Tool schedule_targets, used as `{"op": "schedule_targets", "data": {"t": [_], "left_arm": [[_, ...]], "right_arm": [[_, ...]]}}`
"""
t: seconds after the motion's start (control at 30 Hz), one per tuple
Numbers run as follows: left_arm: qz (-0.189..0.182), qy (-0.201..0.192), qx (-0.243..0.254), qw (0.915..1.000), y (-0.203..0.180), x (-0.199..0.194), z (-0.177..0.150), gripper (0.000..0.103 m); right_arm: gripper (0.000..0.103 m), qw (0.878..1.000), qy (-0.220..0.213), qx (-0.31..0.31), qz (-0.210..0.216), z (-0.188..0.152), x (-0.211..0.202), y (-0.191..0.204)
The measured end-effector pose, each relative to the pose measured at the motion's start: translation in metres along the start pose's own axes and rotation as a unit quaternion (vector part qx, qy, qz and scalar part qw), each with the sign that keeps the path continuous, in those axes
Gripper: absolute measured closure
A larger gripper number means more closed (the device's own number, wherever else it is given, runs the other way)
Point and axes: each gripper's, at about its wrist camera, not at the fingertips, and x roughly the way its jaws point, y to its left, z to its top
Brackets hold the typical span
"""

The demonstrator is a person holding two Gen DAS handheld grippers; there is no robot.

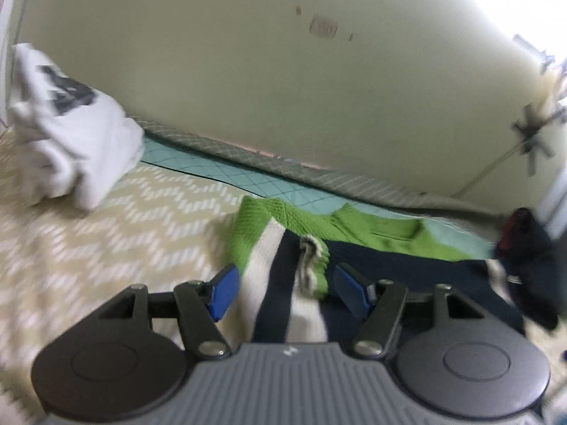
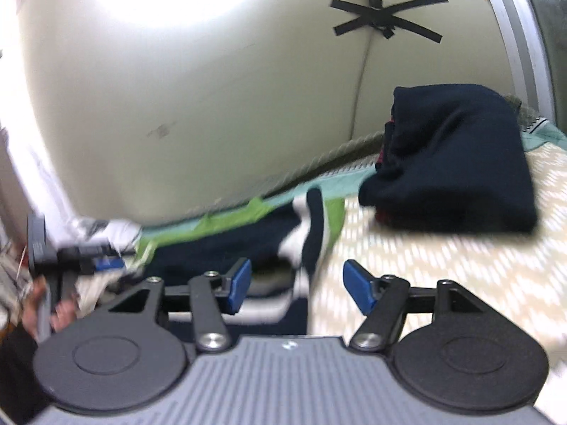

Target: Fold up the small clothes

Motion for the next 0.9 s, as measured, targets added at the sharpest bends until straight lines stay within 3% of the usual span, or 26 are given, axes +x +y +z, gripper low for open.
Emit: {"op": "schedule_targets", "data": {"t": [0.2, 0.4, 0.53, 0.6, 0.8, 0.9], "left_arm": [[0.004, 0.016, 0.045, 0.9989, 0.026, -0.105, -0.055, 0.041], [-0.004, 0.042, 0.041, 0.9983, 0.035, -0.182, -0.132, 0.032], [0.001, 0.058, 0.023, 0.9981, 0.037, -0.206, -0.175, 0.032], [-0.003, 0.047, 0.017, 0.9987, 0.038, -0.221, -0.189, 0.031], [-0.024, 0.059, 0.007, 0.9979, 0.031, -0.242, -0.203, 0.031], [-0.067, 0.076, -0.038, 0.9941, 0.035, -0.239, -0.208, 0.031]], "right_arm": [[0.047, 0.998, 0.053, -0.013, 0.030, -0.040, -0.048, -0.001], [0.051, 0.994, 0.076, -0.006, 0.075, -0.067, -0.078, -0.003], [0.056, 0.991, 0.097, 0.006, 0.095, -0.079, -0.095, -0.003], [0.056, 0.989, 0.104, 0.008, 0.106, -0.086, -0.105, -0.002], [0.056, 0.983, 0.129, 0.020, 0.131, -0.111, -0.130, -0.005], [0.050, 0.979, 0.136, 0.023, 0.149, -0.121, -0.139, -0.006]]}}
